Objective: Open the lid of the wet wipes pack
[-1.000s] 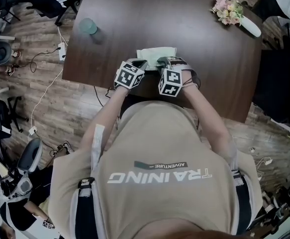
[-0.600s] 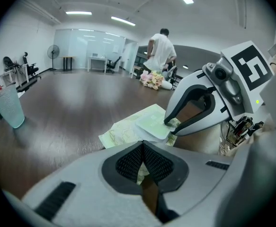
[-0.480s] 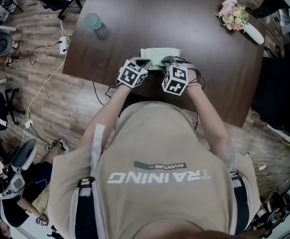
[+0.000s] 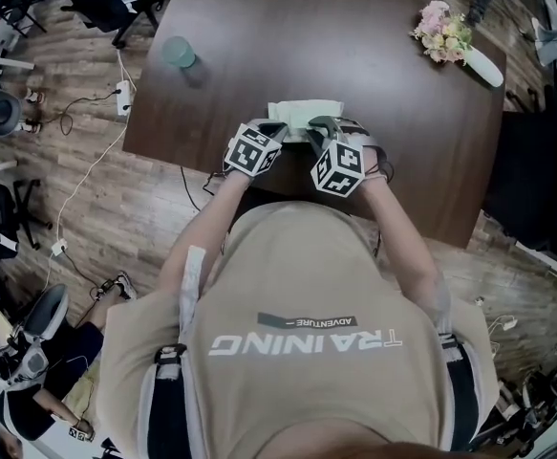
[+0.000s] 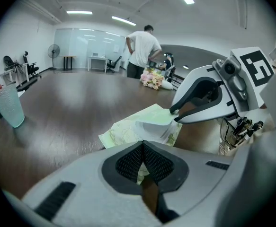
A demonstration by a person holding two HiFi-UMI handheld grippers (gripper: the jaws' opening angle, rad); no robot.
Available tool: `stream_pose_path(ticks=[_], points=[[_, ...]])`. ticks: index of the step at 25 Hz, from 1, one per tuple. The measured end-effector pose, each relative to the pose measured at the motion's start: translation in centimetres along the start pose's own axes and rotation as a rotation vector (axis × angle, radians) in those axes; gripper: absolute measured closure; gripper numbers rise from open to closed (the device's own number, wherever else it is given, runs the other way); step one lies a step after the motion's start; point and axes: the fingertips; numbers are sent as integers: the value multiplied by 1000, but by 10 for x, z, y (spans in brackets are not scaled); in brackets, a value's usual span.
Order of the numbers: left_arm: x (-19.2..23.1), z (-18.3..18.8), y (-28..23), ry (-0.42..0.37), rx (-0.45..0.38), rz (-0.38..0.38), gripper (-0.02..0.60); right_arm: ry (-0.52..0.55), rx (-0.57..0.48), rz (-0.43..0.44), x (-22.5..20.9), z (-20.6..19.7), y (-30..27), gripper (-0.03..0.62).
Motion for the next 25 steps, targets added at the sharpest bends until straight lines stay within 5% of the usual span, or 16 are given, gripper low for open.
stream_pose_path(ticks=[12,25], points=[[-1,1,1,8,-2,-17,572,-105,-26,-30,-14,5,9,542],[-1,-2,-1,-108,111,-142,572,-300,47,-58,-26,6,7,542]])
Point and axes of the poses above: the fingertips, and each gripper's own axes: y backward along the fingers, x to its left, z out of its top, and after that the axes turned 2 degrees about y, right-handed
